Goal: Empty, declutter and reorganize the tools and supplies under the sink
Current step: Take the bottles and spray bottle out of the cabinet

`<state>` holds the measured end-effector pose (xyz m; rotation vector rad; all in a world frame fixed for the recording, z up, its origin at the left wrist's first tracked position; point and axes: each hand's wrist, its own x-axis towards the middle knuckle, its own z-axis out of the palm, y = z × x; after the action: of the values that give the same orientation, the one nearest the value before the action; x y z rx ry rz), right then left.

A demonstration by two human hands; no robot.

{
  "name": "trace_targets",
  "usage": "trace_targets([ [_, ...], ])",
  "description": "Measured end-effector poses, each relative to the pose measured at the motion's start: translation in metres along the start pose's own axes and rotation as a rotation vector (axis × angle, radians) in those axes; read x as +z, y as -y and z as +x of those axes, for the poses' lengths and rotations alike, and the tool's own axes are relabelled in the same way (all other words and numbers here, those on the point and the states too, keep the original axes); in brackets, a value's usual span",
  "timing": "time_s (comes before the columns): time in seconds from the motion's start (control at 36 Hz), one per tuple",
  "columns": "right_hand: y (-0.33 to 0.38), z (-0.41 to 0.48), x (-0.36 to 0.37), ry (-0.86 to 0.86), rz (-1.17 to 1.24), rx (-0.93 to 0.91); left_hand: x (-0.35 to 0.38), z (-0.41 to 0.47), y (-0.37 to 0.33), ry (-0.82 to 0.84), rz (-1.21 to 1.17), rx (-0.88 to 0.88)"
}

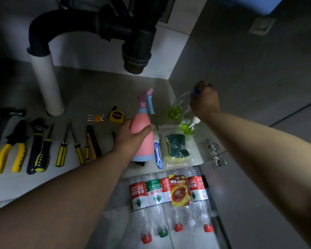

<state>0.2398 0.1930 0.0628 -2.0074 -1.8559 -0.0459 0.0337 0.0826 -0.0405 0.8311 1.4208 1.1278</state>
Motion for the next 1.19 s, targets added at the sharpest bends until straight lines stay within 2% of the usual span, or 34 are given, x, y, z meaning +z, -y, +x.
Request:
trace_targets([
  [0.11, -0.003, -0.018, -0.047, -0.085, 0.051, -0.054, 0.004, -0.01, -0.01, 0.008, 0.082, 0.077],
  [0.25, -0.022, -0.058, -0.105, -0.109, 0.102, -0.032, 0.006, -0.041, -0.032, 0.145, 0.223, 0.17],
  [0.53, -0.075, -0.202, -0.177, 0.212, 0.169, 0.029, 0.018, -0.149, -0.05, 0.377, 0.347, 0.198],
  [0.69, -0.116, -0.293, -0.163, 0.498, 0.147, 0.179, 0.016, -0.188, -0.035, 0.399, 0.412, 0.189],
  [0.83, -0.148, -0.35, -0.133, 0.627, 0.1, 0.304, 0.016, -0.208, -0.019, 0.436, 0.367, 0.102],
  [1.0, -0.174, -0.385, -0.099, 0.694, 0.036, 0.365, 0.022, -0.214, 0.0, 0.441, 0.345, 0.035],
  [1.19, -0.186, -0.391, -0.07, 0.661, 0.001, 0.4, 0.033, -0.21, 0.017, 0.509, 0.345, -0.012],
])
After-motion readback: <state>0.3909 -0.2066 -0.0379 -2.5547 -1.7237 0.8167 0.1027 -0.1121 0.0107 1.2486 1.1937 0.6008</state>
